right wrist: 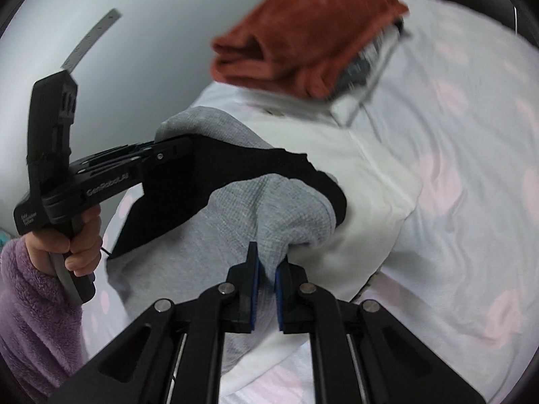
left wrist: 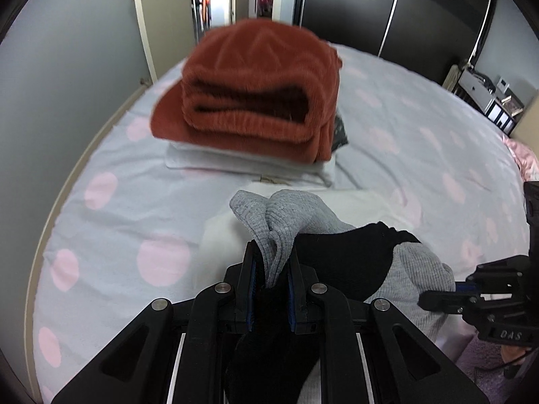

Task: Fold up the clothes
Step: 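Lift the bundle with both tools and carry it toward the clothes stack, then lower the bundle onto the folded white shirt and open both tools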

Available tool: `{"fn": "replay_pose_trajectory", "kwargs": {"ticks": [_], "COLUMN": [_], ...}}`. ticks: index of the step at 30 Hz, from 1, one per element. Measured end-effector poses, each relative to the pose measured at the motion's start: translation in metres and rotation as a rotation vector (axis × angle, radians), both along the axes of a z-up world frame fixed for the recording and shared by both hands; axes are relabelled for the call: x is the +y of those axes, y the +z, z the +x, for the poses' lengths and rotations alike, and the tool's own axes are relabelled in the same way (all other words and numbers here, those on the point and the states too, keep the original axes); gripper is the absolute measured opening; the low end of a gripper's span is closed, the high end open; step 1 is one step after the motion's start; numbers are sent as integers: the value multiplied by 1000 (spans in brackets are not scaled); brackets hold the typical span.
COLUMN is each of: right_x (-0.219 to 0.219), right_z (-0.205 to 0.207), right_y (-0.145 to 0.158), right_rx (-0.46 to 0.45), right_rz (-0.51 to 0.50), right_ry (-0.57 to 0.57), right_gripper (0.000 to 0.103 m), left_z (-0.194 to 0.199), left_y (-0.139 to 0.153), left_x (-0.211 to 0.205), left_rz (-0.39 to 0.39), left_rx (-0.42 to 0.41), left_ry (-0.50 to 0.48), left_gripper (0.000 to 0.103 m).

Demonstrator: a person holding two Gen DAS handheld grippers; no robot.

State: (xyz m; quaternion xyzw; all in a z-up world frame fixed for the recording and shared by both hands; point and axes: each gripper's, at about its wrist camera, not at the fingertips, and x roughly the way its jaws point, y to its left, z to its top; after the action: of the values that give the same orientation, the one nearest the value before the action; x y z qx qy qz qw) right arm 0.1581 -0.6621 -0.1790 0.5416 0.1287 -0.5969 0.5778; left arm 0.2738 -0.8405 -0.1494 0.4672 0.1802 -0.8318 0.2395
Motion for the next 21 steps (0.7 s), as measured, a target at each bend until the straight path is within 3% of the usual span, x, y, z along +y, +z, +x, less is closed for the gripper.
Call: {"fn": "replay_pose_trajectory", "kwargs": {"ticks": [3, 5, 9, 11, 13, 17, 21], "right_x": [-9, -12, -11, -9, -9, -4, -6], "right_z": [-19, -30, -51, -63, -77, -103, -111], "right_y": [-18, -28, -36, -40, -48, -74, -93], "right_rx": [-73, -122, -246, -317, -414, -669, -803], "right_rz": [45, 73, 98, 106, 102, 86, 91], "right_ry": [3, 5, -14, -38, -77, -193, -255], "right_gripper": [12, 20, 25, 38, 43, 43, 43], "left_z": [-6, -11, -20, -23, -25, -24, -24], "left_y": [-9, -14, -19, -20, -21, -21, -20], "left_x": [-5, -9, -12, -12, -12, -14, -16], "left_rz": [15, 24, 33, 25, 21, 34, 36], "left_rx": [-47, -85, -147, -171, -186, -180, -182], "left_ry": [-13, -21, -36, -45, -50, -42, -41], "left_gripper": [16, 16, 16, 17, 17, 17, 17]}}
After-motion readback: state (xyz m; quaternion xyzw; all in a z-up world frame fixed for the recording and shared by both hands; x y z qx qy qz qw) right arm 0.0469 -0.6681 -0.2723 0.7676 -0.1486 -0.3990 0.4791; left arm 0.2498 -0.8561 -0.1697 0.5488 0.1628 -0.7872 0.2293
